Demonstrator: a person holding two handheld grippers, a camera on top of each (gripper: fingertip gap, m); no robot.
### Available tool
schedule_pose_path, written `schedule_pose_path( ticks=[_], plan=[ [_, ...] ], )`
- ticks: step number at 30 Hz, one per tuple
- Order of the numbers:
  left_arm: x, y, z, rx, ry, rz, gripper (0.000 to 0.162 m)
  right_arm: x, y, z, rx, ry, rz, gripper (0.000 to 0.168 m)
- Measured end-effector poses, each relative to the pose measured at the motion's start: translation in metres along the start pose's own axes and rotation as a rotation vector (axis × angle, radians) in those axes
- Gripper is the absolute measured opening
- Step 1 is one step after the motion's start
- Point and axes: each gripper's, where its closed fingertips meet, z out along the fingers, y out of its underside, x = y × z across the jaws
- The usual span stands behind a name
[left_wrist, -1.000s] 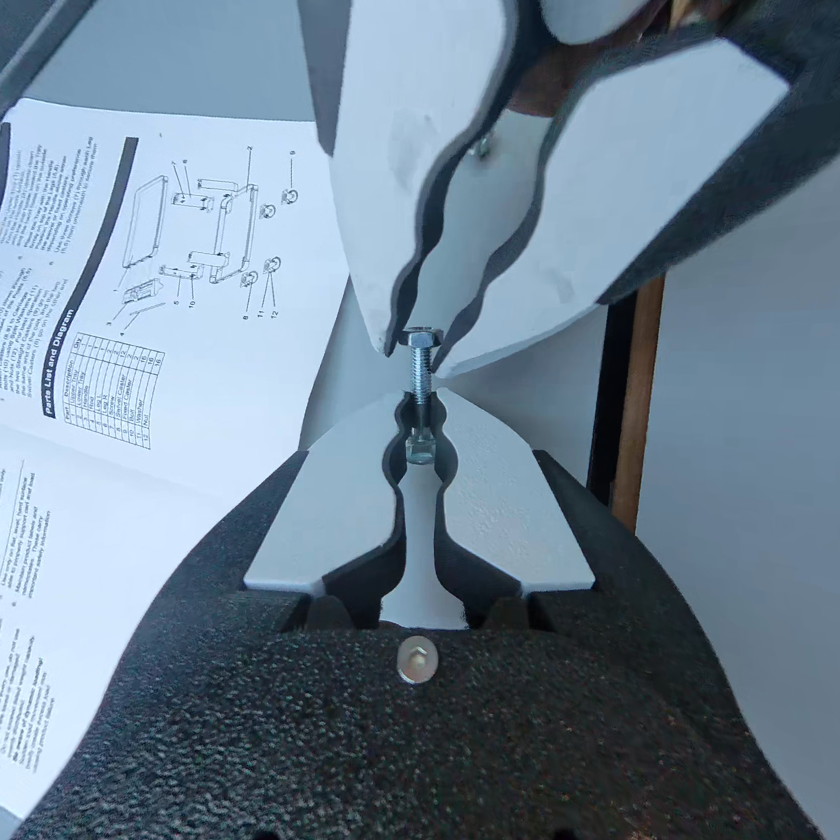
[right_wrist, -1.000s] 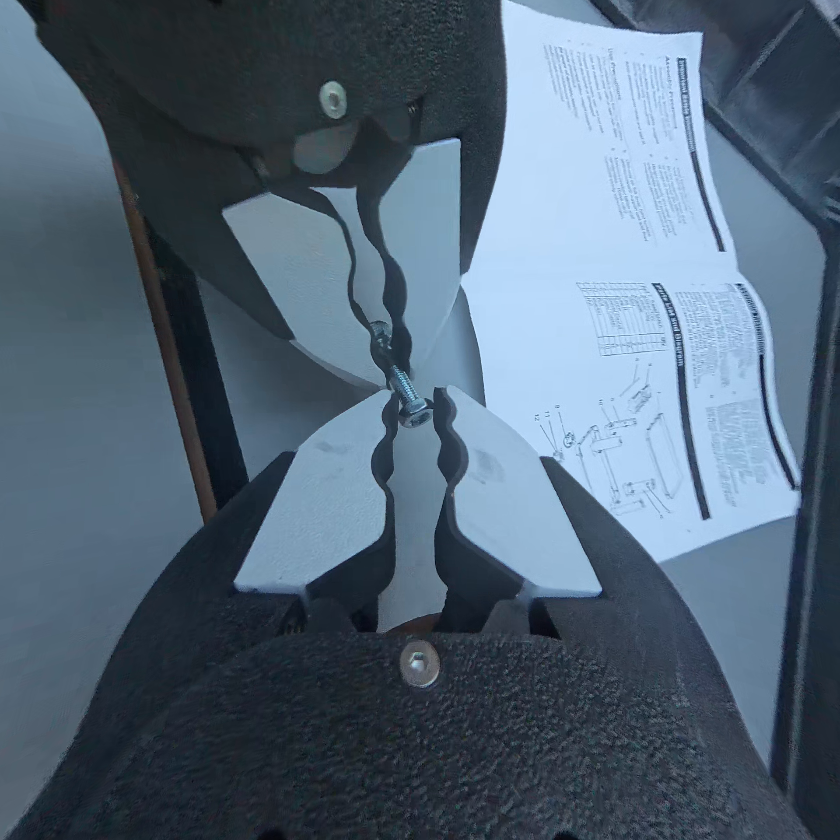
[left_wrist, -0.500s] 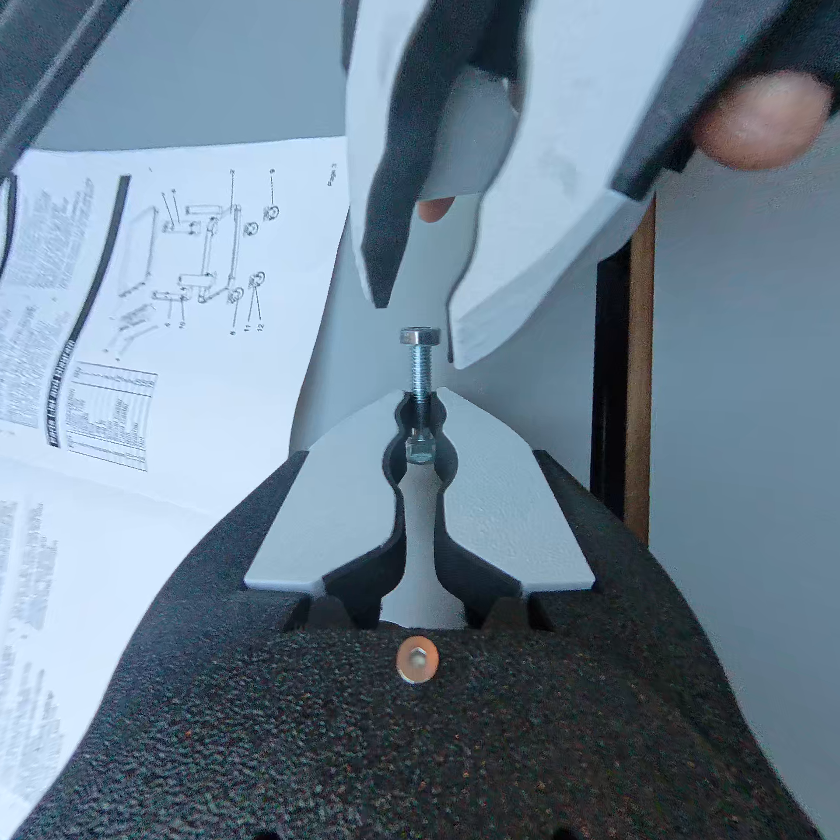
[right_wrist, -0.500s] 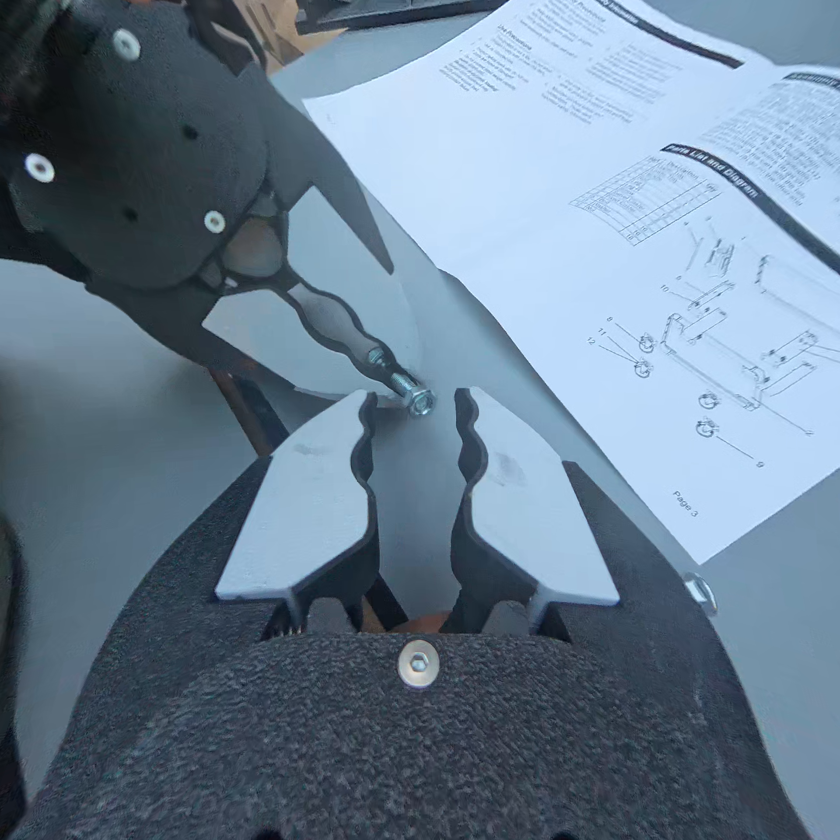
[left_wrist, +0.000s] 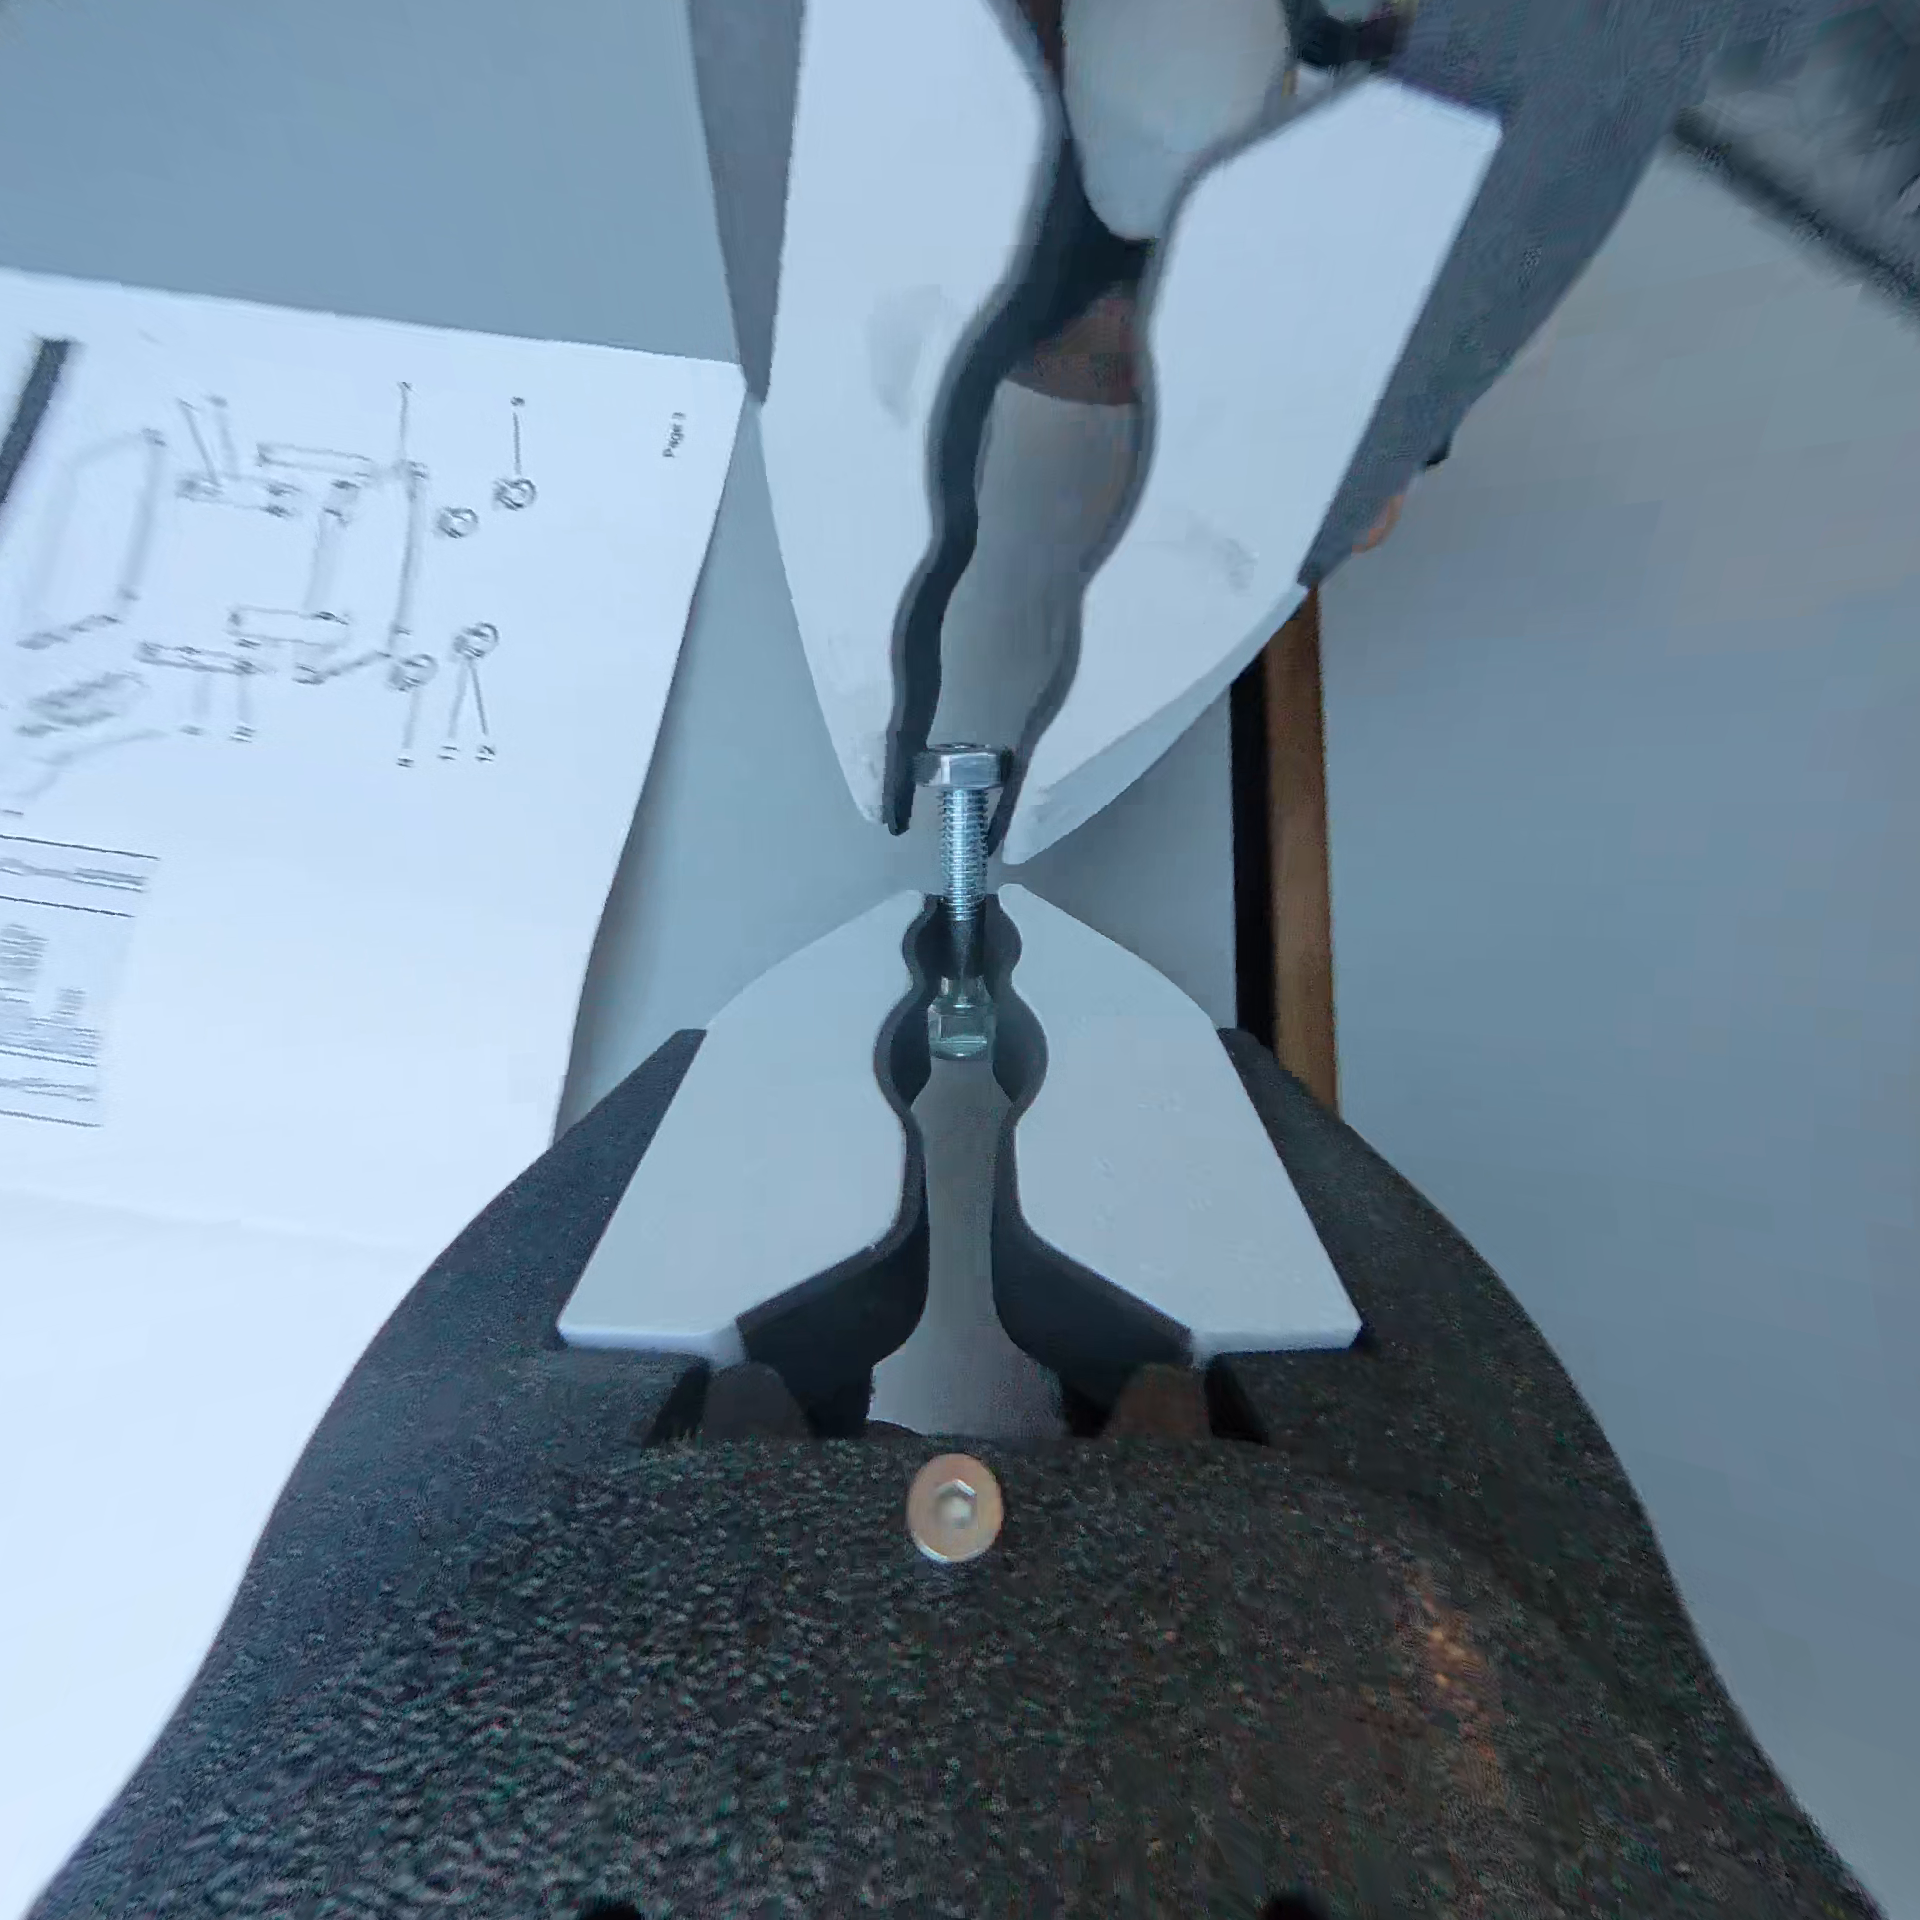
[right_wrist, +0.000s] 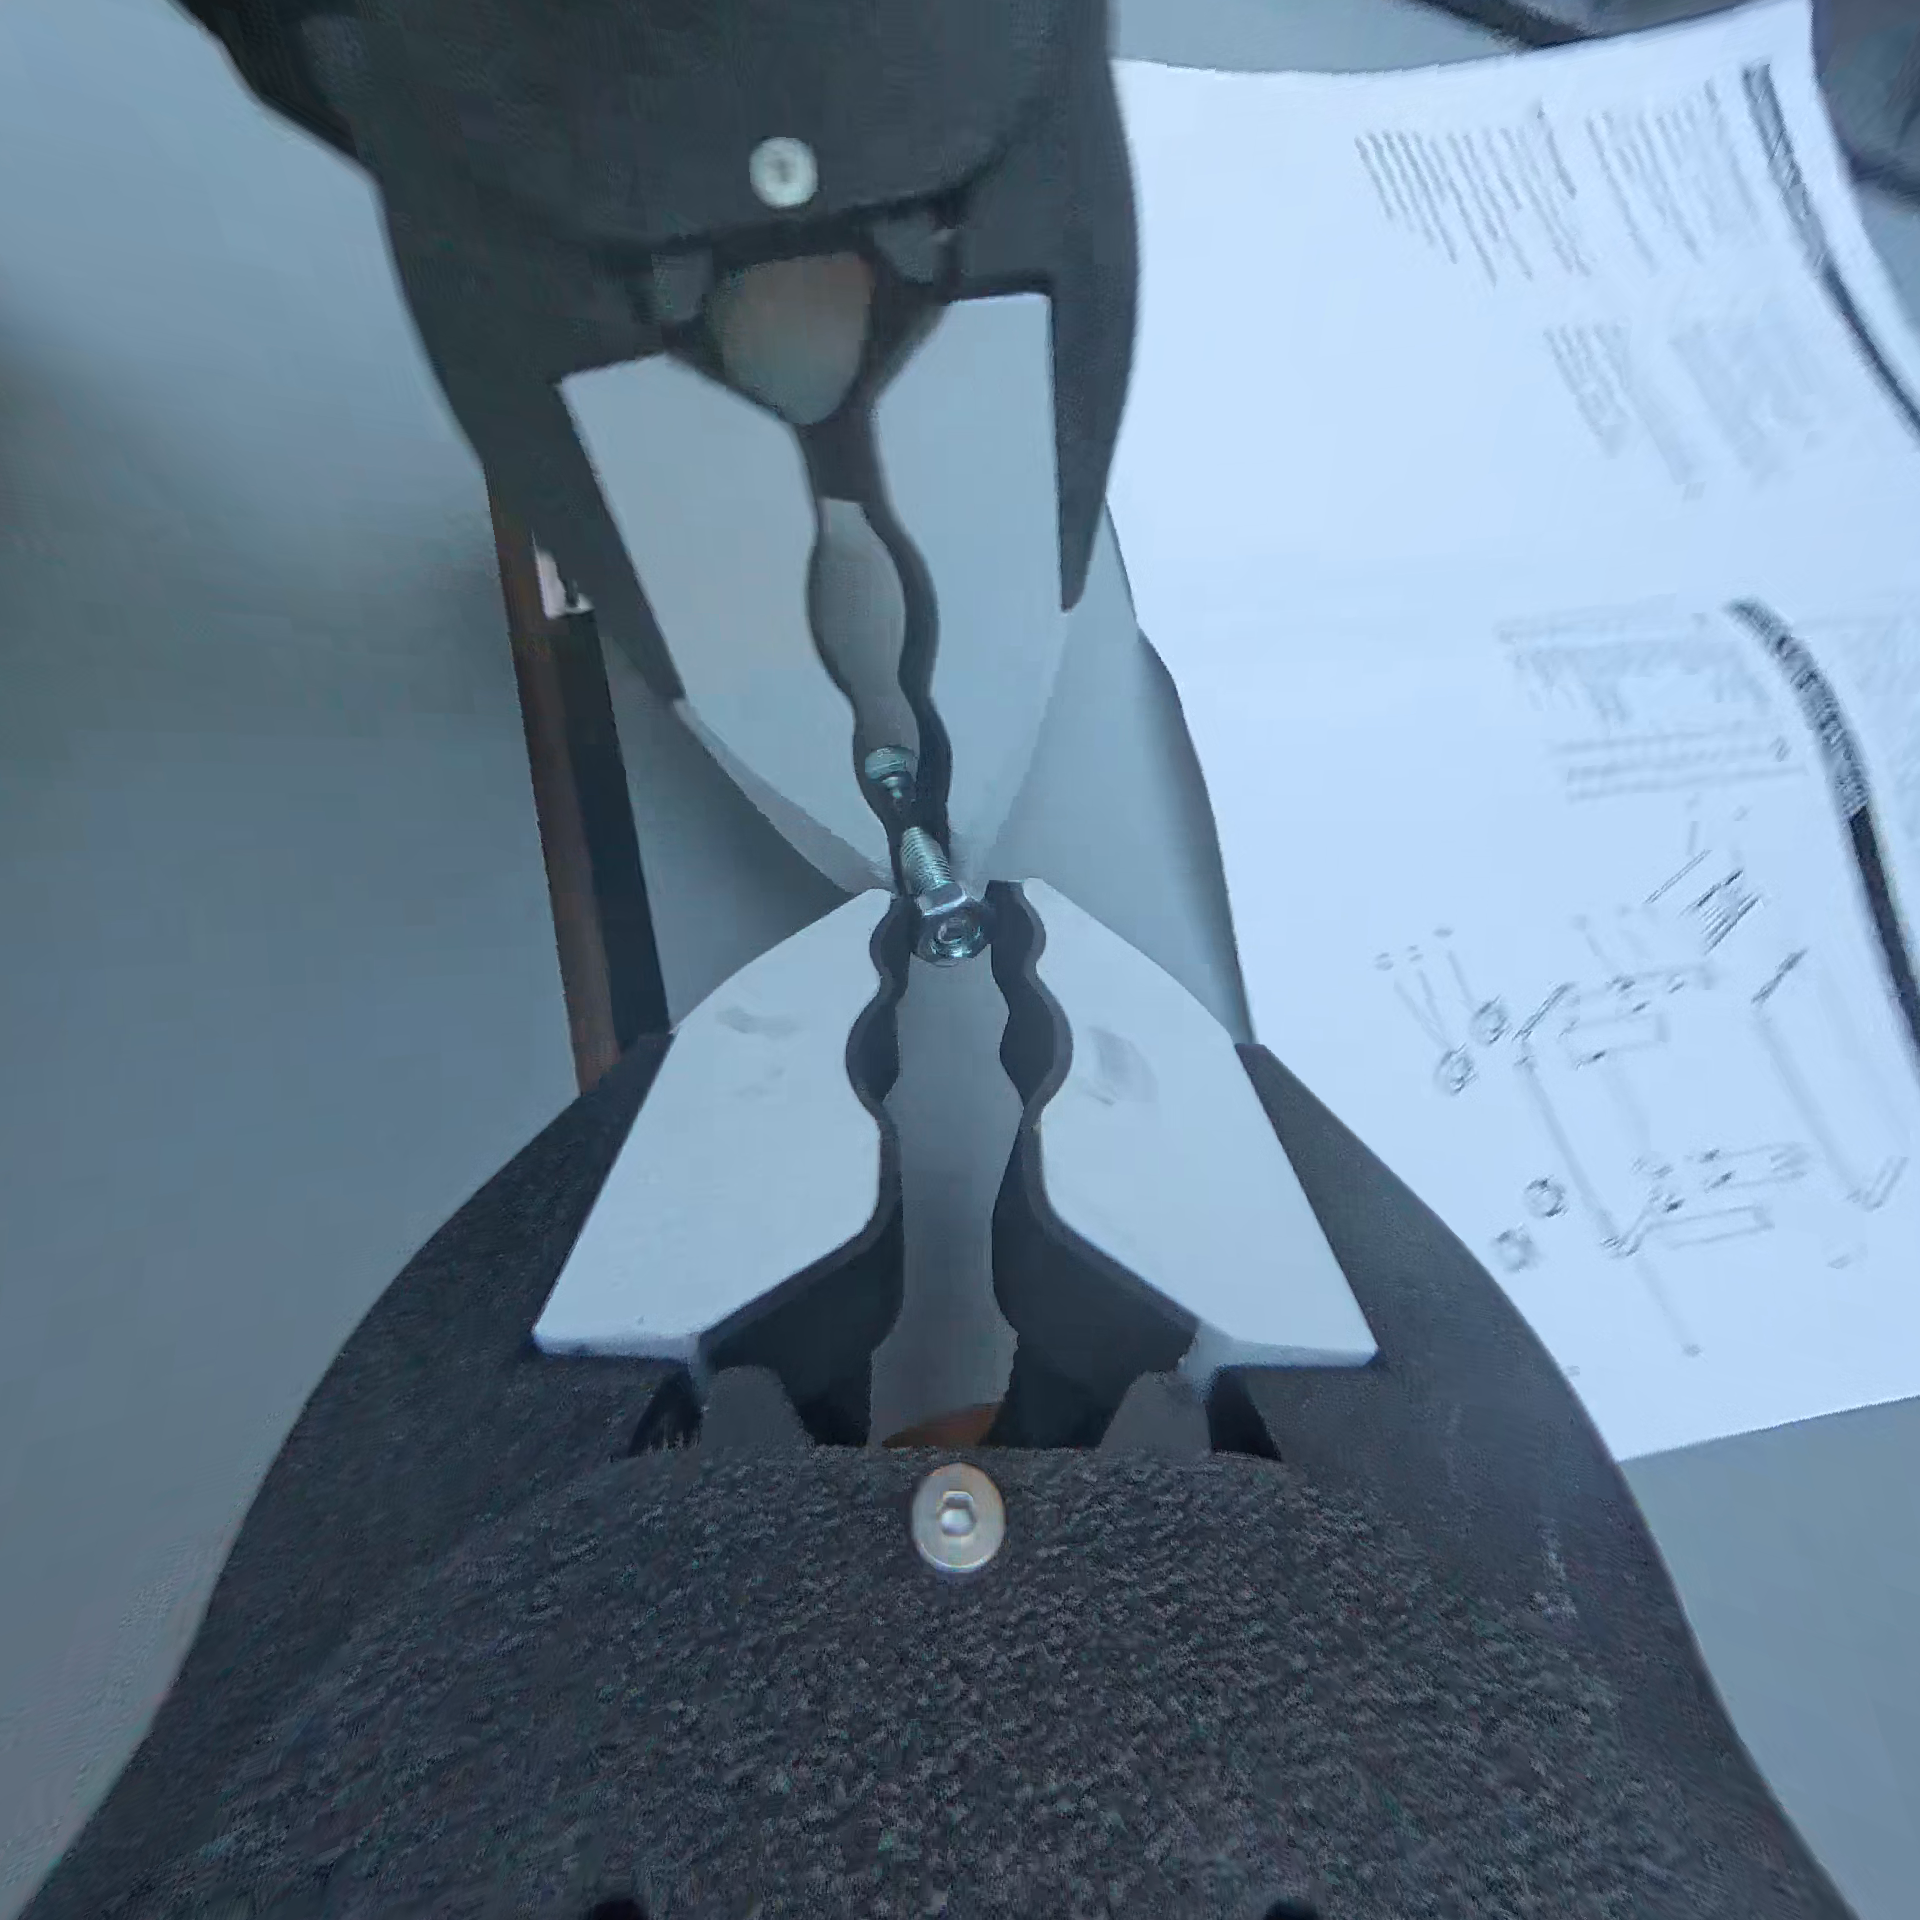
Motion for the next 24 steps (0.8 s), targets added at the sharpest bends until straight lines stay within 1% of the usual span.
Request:
schedule_pose_path(
  ticks=[3,5,6,11,14,16,17,19,21,24],
  plan=[
    [0.005,-0.004,-0.004,0.027,0.171,-0.190,0.007,0.006,-0.003,-0.003,-0.016,0.049,-0.238,0.018],
    [0.003,-0.009,-0.008,0.051,0.252,-0.290,0.007,0.013,-0.006,-0.004,-0.016,0.103,-0.358,0.018],
    [-0.001,-0.012,-0.010,0.069,0.266,-0.335,0.007,0.019,-0.008,-0.005,-0.019,0.143,-0.398,0.018],
    [-0.019,-0.019,-0.014,0.107,0.262,-0.468,0.007,0.042,-0.014,-0.004,0.001,0.271,-0.432,0.017],
    [-0.023,-0.017,-0.013,0.107,0.269,-0.533,0.007,0.046,-0.012,0.000,-0.006,0.303,-0.439,0.018],
    [-0.026,-0.010,-0.010,0.065,0.219,-0.508,0.007,0.046,-0.007,0.003,-0.018,0.277,-0.366,0.019],
    [-0.030,-0.004,-0.008,0.029,0.164,-0.472,0.007,0.046,-0.004,0.004,-0.021,0.255,-0.309,0.028],
    [-0.035,0.004,-0.006,-0.034,0.064,-0.358,0.007,0.048,0.000,0.003,-0.010,0.198,-0.168,0.036],
    [-0.037,0.008,-0.004,-0.076,-0.007,-0.233,0.007,0.048,0.001,0.001,0.005,0.131,-0.040,0.037],
    [-0.038,0.007,-0.002,-0.091,-0.083,-0.071,0.007,0.041,-0.001,0.000,0.009,0.026,0.039,0.036]
  ],
)
